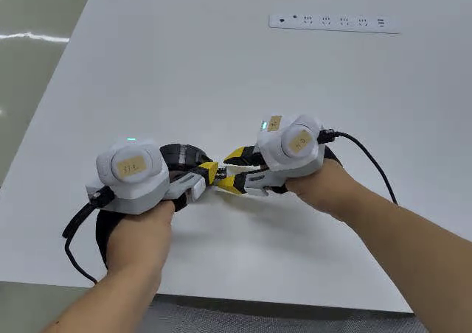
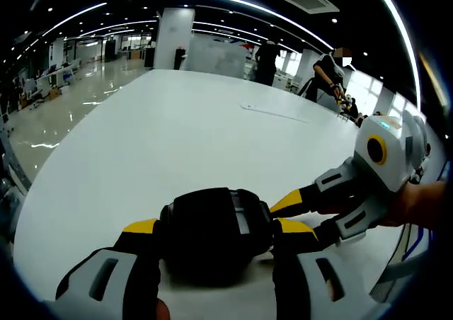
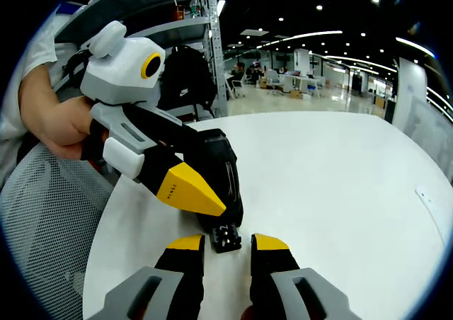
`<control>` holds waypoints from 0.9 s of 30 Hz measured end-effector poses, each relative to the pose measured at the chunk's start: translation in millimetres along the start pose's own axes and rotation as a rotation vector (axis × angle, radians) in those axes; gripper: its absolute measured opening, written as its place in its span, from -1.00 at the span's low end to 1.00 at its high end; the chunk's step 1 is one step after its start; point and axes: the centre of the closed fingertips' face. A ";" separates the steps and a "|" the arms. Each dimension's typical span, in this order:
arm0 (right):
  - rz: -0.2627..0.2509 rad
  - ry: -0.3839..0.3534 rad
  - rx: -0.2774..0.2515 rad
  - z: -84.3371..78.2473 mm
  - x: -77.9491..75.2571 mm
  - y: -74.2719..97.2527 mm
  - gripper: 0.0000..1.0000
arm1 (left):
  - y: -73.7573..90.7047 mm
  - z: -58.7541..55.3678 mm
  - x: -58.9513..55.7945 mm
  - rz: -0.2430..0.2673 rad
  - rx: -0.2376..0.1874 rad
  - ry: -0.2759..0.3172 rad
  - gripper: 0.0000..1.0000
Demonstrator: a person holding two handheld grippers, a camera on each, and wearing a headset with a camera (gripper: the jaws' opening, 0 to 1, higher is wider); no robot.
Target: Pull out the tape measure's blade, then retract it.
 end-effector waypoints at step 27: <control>-0.234 -0.190 -0.053 -30.3 10.2 110.9 -0.24 | 52.9 -4.8 10.3 -0.183 -0.004 -0.179 0.37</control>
Point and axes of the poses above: the centre of the closed fingertips' face, and the gripper's own axes: y roughly backward along the fingers, x roughly to its left, z roughly out of its top, and after that the axes turned 7 degrees about y, right-handed
